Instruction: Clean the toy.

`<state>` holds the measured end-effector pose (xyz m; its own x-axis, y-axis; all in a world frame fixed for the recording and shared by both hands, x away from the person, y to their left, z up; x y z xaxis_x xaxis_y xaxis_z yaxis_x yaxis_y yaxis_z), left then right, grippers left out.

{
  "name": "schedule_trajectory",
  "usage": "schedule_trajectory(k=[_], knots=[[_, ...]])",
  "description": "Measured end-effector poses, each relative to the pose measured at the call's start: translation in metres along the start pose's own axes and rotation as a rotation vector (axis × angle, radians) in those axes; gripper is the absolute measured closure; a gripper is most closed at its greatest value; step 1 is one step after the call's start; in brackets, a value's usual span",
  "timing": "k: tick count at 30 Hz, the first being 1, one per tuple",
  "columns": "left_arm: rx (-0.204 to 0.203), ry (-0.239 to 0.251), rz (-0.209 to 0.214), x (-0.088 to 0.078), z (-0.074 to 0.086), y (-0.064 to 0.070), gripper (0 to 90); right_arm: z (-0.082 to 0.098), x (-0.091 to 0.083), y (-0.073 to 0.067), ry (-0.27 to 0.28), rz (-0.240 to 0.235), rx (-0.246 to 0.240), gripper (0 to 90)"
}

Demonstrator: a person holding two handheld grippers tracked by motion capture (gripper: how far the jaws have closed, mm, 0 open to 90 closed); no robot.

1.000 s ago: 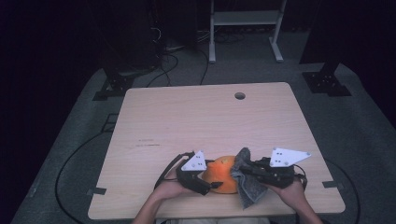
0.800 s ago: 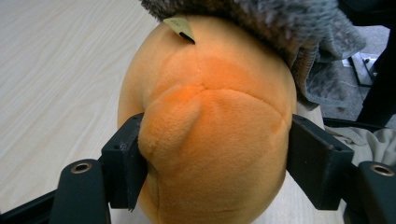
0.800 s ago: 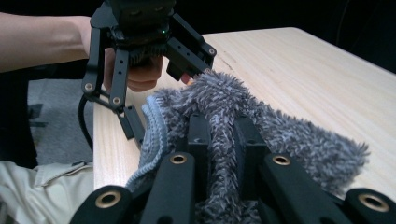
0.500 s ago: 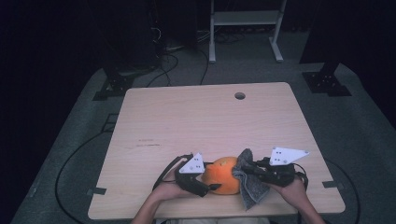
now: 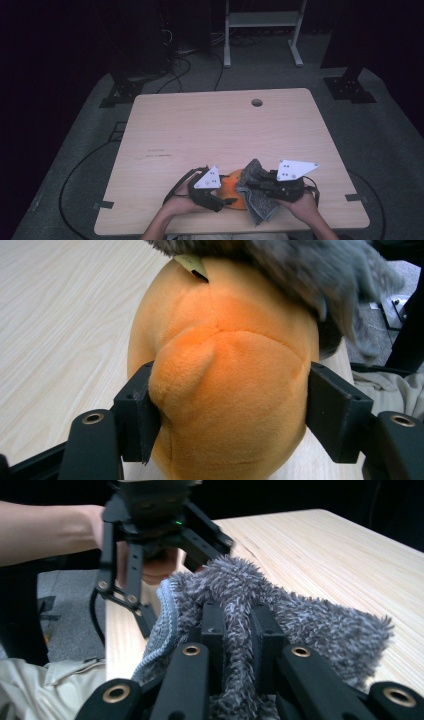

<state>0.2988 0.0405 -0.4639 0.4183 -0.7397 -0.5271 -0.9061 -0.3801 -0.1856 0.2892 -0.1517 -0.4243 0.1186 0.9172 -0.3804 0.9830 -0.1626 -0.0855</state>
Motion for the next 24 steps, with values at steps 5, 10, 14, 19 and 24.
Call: schedule_trajectory(k=[5, 10, 14, 19, 24], knots=[[-0.026, -0.004, 0.016, -0.002, 0.001, -0.003, 28.9, 0.013, -0.012, 0.010, 0.005, 0.042, 0.066, 79.2], [-0.172, 0.000, 0.057, -0.002, -0.011, -0.006, 10.1, 0.011, -0.008, 0.003, 0.009, 0.044, 0.049, 79.1], [-0.099, -0.010, 0.034, -0.004, -0.005, -0.005, 20.3, 0.004, 0.000, -0.006, -0.002, 0.017, 0.003, 78.9], [-0.066, -0.015, 0.024, -0.007, -0.001, -0.006, 28.6, 0.008, -0.007, 0.002, 0.010, 0.019, 0.035, 78.9], [-0.084, -0.020, 0.038, -0.007, -0.001, -0.007, 22.7, 0.005, -0.011, 0.002, 0.041, 0.031, 0.046, 78.9]])
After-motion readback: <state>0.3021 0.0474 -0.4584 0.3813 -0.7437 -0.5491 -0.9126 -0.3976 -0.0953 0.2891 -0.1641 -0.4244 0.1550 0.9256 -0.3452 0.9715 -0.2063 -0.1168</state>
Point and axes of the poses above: each handheld gripper's, and its own axes: x roughly forward along the jaws, z roughly out of its underside, y roughly to its right, the point moved 5 cm from there along x, roughly forward along the jaws, and after that the axes turned 13 degrees about -z, right-handed, at the moved point
